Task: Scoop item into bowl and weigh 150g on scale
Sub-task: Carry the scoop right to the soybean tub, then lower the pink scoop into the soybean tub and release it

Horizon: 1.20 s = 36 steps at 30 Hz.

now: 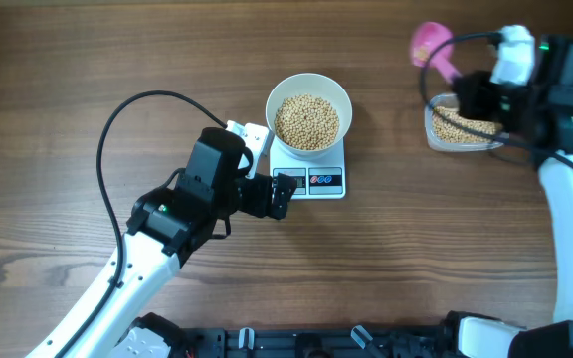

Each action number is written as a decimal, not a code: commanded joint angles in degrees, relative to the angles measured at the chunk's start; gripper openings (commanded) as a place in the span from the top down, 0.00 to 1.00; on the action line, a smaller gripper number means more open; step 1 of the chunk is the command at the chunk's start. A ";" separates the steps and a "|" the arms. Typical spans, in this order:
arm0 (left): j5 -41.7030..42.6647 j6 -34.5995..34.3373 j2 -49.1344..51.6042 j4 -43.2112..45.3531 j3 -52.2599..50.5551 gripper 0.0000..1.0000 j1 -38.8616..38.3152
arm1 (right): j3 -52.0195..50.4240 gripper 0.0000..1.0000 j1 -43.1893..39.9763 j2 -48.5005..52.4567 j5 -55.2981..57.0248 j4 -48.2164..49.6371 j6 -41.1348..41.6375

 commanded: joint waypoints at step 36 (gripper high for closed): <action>-0.33 1.11 0.09 -0.02 -0.07 0.00 -0.24 | 1.11 0.84 -8.59 7.69 10.64 -13.81 13.18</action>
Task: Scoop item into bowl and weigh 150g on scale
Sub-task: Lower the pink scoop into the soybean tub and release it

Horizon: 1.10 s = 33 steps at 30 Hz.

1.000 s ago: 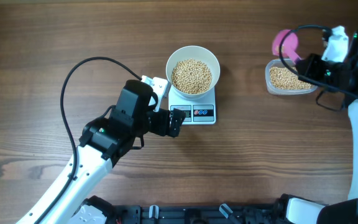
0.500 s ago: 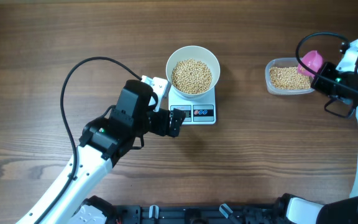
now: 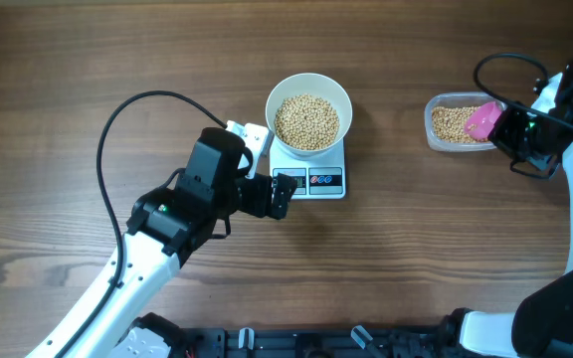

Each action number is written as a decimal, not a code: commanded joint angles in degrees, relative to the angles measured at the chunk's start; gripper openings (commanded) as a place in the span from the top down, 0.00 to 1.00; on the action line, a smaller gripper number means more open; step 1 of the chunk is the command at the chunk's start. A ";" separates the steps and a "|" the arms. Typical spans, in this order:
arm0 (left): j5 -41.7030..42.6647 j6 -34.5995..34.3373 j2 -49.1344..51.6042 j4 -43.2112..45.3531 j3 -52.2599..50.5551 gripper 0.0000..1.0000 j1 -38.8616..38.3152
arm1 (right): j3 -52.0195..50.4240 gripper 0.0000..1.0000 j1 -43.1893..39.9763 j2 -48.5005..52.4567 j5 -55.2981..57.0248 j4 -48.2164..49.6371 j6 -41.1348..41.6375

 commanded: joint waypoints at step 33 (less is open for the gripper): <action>-0.33 1.11 0.09 -0.02 -0.07 0.00 -0.24 | 1.36 0.00 -0.02 -14.80 -4.74 4.48 0.13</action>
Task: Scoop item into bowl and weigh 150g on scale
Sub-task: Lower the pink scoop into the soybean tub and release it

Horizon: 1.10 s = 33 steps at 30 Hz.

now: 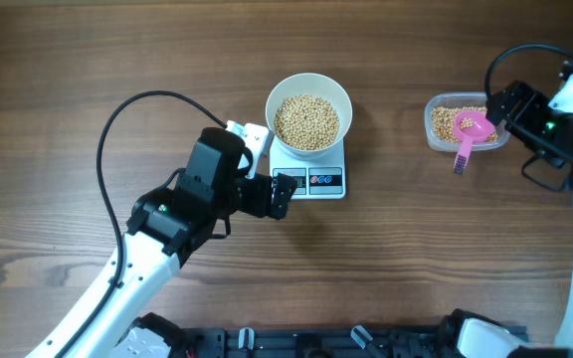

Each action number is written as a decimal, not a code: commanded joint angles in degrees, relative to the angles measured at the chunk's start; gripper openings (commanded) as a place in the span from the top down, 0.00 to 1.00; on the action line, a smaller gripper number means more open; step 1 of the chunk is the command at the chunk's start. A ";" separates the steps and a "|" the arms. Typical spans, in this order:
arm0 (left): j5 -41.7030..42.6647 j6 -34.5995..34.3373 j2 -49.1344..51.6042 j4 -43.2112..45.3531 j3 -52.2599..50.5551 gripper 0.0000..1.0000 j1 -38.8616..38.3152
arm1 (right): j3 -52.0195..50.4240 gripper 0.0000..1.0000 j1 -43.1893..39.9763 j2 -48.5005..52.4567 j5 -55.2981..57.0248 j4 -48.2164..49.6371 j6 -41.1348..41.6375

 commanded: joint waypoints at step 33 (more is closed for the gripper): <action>-0.33 1.11 0.11 0.00 -0.07 0.00 -0.24 | 1.22 0.00 -0.02 -3.45 -0.92 1.60 0.04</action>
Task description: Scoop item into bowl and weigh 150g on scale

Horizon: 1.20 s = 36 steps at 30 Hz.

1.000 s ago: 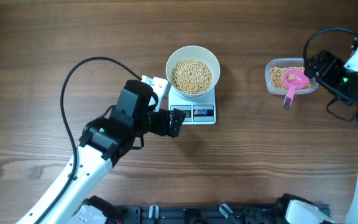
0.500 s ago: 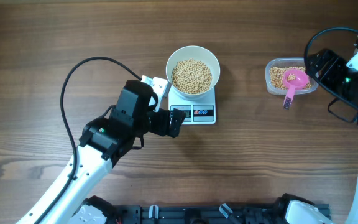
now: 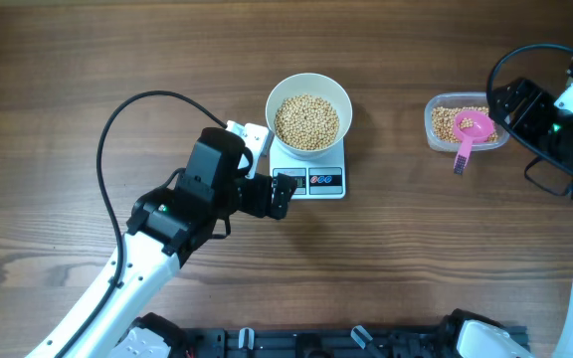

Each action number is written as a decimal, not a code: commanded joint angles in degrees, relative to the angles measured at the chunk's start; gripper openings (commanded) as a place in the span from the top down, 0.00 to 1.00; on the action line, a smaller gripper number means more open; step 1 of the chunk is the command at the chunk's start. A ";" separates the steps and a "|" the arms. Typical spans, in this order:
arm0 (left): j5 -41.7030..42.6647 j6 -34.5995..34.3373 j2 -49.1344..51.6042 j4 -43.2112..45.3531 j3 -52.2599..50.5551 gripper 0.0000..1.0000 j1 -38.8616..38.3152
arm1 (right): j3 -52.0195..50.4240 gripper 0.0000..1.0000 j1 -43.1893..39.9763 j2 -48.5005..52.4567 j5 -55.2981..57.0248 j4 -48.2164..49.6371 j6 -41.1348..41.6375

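Observation:
A white bowl [image 3: 308,111] heaped with pale beans stands on a small white scale [image 3: 318,182] at mid-table. At the right, a clear container [image 3: 442,124] holds more beans. The pink scoop [image 3: 474,126] lies in it, beans in its head and its handle hanging over the near rim. My right gripper [image 3: 512,103] sits just right of the container, off the scoop, jaws apart. My left gripper [image 3: 285,194] rests at the scale's left front corner, and its jaw gap does not show from above.
A black cable loops from the left arm across the left part of the wooden table [image 3: 88,60]. Another cable arcs over the right arm near the right edge. Dark rig hardware runs along the near edge.
My right gripper has drawn back a little to the right, away from the container. The scoop lies where it was. The left arm, bowl and scale are unchanged.
My right gripper first held the pink scoop raised over the bean container. Then the scoop was down in the container with the gripper beside it. After that the scoop lay free in the beans, and now the gripper stands farther off.

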 commanded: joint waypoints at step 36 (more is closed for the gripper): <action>-0.33 1.11 0.09 0.00 -0.07 0.00 -0.26 | 1.11 0.00 10.99 -13.70 11.82 -1.11 -25.55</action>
